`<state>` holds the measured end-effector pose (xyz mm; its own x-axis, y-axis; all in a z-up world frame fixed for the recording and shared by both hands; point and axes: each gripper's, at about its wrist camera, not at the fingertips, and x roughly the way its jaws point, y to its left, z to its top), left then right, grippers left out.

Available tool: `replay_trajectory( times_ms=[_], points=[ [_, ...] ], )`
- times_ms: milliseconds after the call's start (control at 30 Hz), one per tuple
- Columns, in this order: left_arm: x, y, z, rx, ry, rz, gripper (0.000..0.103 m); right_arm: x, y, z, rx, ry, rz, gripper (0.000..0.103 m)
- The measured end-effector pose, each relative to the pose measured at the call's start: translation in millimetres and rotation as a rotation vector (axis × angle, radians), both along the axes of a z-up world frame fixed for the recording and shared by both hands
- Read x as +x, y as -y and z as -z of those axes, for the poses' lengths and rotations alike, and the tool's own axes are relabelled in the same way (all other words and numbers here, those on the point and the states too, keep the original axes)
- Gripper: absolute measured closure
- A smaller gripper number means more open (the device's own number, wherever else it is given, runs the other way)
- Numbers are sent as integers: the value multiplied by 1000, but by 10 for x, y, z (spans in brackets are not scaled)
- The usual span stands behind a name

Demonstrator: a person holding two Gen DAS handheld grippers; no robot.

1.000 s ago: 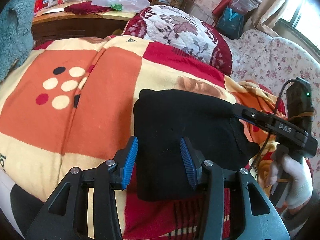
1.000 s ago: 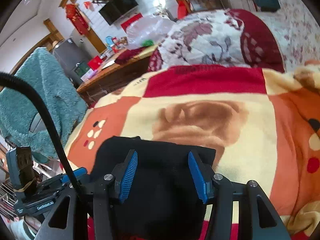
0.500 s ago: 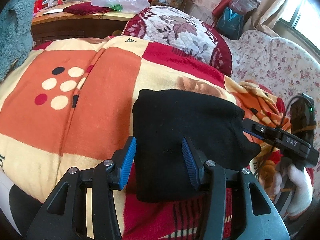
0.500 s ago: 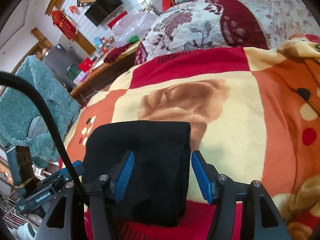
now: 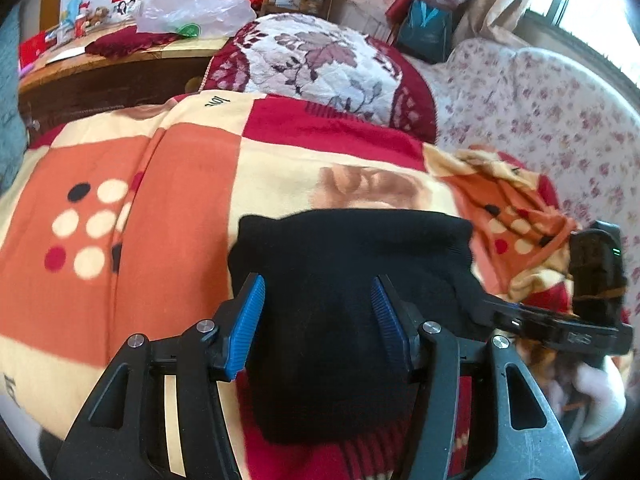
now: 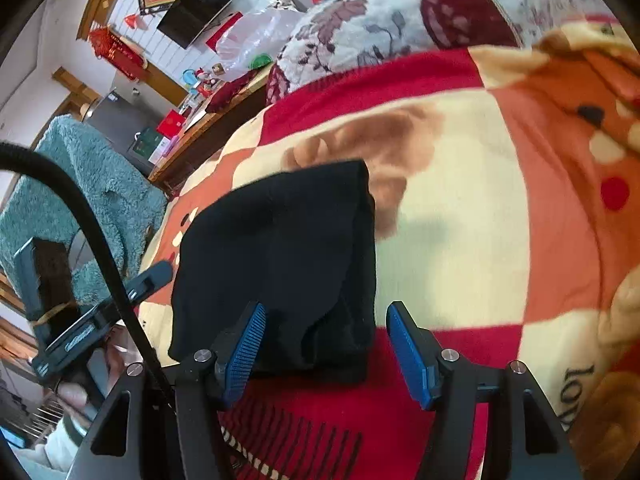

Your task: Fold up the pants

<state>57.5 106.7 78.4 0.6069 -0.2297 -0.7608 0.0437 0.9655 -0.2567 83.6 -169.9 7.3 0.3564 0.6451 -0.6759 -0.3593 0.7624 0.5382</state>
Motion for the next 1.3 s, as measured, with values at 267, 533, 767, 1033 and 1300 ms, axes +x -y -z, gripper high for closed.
replay_trajectory(
  times_ms=[267, 533, 767, 1033, 1300],
  points=[
    [328, -171, 75, -3, 8, -23, 47, -134, -125, -129, -31, 114, -63, 67],
    [444, -159, 132, 29, -17, 31, 49, -291, -212, -383, -48, 217, -154, 85],
    [548, -189, 257, 5, -28, 38, 56, -211, -164, -88, -130, 157, -125, 86],
    [555, -226, 264, -28, -55, -38, 55, -148, 19, -56, -67, 99, -38, 77],
    [227, -259, -7, 2, -10, -87, 55, -181, 24, -589, 27, 244, -38, 75]
  ],
)
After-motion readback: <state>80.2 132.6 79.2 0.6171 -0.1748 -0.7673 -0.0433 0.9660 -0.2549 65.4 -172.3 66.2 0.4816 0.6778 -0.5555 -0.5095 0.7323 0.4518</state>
